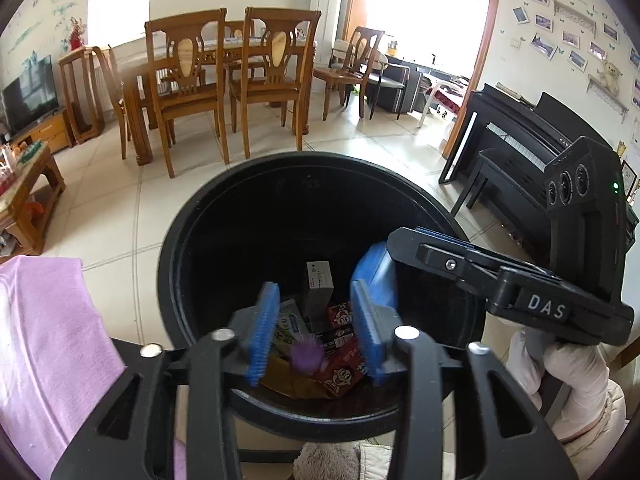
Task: Collect trash
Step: 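Carry spray bottle and wipe pack over the bin and open both tools, then return both tools from the bin to the table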
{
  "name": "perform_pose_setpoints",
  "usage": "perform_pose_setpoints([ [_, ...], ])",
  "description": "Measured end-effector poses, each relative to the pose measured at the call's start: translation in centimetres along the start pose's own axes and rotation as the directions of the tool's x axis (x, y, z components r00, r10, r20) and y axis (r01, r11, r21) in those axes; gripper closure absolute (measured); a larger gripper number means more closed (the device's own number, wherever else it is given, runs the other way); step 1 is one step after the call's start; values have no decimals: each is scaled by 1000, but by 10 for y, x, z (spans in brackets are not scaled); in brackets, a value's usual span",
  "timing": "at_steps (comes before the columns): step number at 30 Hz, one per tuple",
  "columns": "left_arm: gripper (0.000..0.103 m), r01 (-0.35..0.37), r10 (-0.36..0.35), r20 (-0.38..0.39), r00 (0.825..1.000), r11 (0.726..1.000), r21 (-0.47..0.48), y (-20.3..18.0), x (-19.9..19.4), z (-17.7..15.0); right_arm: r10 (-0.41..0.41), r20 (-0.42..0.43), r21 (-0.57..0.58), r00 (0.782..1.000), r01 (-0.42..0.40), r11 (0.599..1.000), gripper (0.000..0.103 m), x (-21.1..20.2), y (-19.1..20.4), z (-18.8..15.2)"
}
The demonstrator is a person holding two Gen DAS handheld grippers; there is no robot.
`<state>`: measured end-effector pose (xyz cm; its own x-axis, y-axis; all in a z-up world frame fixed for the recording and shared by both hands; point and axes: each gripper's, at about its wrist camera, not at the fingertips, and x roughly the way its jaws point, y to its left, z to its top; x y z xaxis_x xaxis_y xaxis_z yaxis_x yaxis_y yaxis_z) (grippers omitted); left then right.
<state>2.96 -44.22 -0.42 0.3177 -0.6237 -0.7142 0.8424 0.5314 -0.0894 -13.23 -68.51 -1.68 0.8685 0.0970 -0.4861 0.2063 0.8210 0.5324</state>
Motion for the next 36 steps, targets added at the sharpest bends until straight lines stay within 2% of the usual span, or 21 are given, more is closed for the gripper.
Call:
perform_pose_setpoints([
  [2, 38, -23, 23, 27, 999, 1000, 2, 0, -9, -2, 0, 2, -2, 1000, 0, 1000, 49, -1, 3, -1],
  [3, 34, -30, 30, 40, 999, 1000, -1, 1, -14, -3, -2, 3, -4, 1000, 2, 1000, 49, -2, 6, -2],
  [5, 34, -28, 29, 52, 998, 1000, -11, 3, -22, -6, -5, 3, -13, 1000, 5, 1000, 49, -2, 10, -2],
  [7, 27, -26, 28, 66, 997, 999, -32, 9, -35, -9, -5, 0, -22, 1000, 5, 1000, 44, -2, 17, -3],
  [9, 16, -47, 51, 94, 994, 998, -49, 15, -48, -13, -4, 3, -30, 1000, 4, 1000, 33, -2, 24, -3],
  [12, 15, -72, 81, 124, 989, 994, -80, 28, -66, -21, -1, -1, -50, 1000, 0, 999, 30, 1, 40, -3],
  [18, 13, -122, 159, 169, 973, 970, -210, 85, -110, -43, 25, -39, -119, 999, -29, 992, 30, 19, 86, -5],
  [21, 13, -138, 196, 181, 964, 947, -290, 121, -133, -61, 42, -64, -165, 997, -52, 985, 30, 33, 118, -10],
  [26, 13, -225, 309, 176, 934, 897, -380, 177, -168, -91, 73, -116, -251, 991, -100, 963, 30, 65, 182, -19],
  [30, 13, -278, 387, 159, 908, 842, -463, 226, -195, -119, 96, -169, -329, 981, -148, 933, 30, 92, 236, -28],
  [31, 13, -307, 418, 137, 898, 818, -486, 242, -201, -127, 100, -179, -349, 979, -158, 924, 30, 97, 248, -31],
  [36, 13, -390, 470, 25, 882, 759, -521, 297, -203, -144, 117, -242, -479, 963, -224, 849, 30, 135, 329, -41],
])
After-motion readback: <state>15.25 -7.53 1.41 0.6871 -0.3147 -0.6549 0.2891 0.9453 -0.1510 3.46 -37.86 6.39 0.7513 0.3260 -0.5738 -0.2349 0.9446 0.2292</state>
